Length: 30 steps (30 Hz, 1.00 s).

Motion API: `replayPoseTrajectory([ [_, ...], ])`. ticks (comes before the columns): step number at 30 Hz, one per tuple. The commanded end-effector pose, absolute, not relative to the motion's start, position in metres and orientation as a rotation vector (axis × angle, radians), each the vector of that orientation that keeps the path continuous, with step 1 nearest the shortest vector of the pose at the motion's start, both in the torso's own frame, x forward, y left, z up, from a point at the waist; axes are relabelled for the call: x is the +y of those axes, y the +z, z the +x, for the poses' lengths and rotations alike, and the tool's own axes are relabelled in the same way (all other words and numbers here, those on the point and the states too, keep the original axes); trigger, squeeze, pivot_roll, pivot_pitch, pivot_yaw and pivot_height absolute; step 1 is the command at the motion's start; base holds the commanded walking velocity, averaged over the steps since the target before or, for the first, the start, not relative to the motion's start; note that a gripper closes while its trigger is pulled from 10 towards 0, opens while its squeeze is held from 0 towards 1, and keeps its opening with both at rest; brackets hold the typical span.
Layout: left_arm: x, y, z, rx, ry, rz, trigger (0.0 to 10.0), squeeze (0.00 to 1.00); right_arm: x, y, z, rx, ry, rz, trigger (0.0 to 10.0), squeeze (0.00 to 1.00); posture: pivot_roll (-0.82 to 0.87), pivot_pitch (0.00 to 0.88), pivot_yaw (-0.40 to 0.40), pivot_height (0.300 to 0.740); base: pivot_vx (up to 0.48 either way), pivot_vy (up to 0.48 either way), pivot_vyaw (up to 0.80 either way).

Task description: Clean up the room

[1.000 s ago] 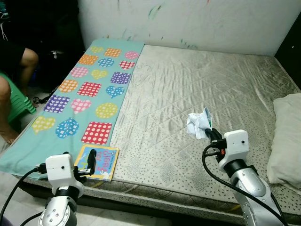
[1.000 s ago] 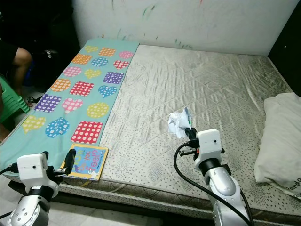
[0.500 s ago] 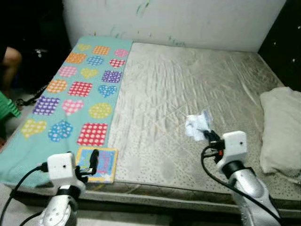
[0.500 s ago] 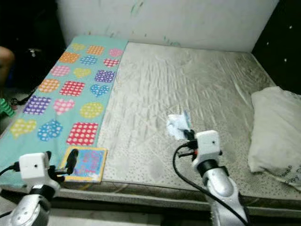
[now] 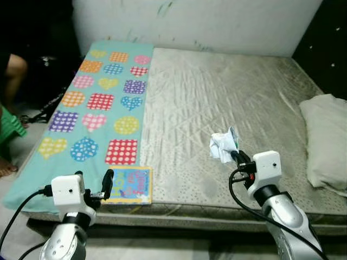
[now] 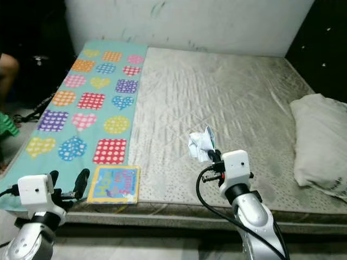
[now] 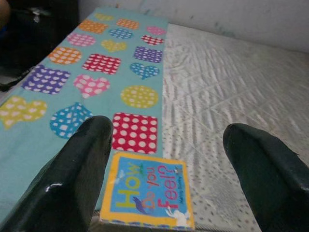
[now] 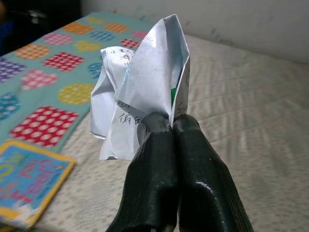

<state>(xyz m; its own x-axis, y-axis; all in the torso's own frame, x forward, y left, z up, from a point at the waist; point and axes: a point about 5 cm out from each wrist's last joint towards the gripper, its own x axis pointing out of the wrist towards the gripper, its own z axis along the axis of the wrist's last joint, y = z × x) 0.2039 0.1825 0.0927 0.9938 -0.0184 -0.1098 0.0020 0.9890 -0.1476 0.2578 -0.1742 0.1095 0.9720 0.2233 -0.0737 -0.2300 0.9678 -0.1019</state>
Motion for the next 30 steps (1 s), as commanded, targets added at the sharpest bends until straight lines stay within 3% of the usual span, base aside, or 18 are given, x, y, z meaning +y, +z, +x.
replayPoseTrajectory([
  [1, 0.1811, 0.0953, 0.2032, 0.098, -0.025, -0.149, 10.0, 0.00, -0.1779, 0.1116, 0.2578, 0.055, 0.223, -0.123, 10.0, 0.00, -0.12, 0.095, -0.033, 0.740, 0.000, 0.000, 0.00],
  [30, 0.1800, 0.0950, 0.2023, 0.100, -0.047, -0.143, 10.0, 0.00, -0.1751, 0.1093, 0.2582, 0.057, 0.238, -0.127, 10.0, 0.00, -0.11, 0.098, -0.030, 0.740, 0.302, 0.000, 0.00],
])
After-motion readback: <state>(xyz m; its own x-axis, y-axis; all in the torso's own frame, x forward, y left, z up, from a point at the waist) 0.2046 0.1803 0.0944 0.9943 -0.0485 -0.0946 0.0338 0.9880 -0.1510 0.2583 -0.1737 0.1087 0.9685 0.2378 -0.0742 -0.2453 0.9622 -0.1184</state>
